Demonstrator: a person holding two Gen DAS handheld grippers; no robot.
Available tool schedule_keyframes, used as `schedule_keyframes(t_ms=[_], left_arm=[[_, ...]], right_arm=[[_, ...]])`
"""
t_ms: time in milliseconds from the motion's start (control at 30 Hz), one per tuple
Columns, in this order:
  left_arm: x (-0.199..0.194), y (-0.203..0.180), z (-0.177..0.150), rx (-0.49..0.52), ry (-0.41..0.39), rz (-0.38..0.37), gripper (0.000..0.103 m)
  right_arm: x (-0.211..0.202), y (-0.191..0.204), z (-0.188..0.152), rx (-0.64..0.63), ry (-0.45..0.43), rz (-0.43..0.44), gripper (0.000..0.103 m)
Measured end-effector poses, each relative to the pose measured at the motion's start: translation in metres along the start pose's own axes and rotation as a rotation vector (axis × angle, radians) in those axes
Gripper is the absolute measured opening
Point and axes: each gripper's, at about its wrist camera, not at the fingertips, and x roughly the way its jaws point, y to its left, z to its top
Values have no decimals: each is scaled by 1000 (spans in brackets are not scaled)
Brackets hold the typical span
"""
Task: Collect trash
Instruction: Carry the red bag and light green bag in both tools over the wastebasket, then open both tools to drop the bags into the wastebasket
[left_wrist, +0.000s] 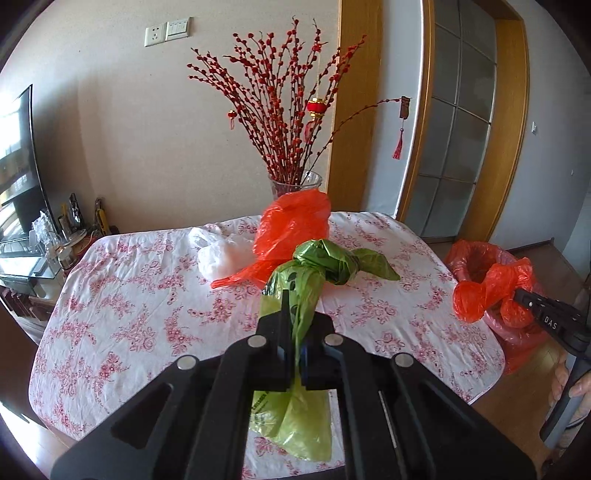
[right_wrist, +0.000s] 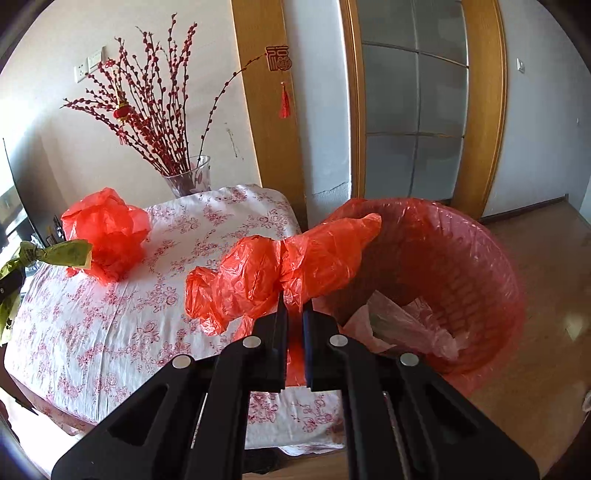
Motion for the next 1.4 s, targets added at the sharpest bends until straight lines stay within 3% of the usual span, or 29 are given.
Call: schedule_keyframes(t_ms=[733,1400], left_arm=[[50,-124,15,70,44,-214,5],[102,-238,26,148,109,-393,5]], right_arm=[[-18,-98,2,172,-56,-143,7],[-27,-151,17,265,-131,-295,7]])
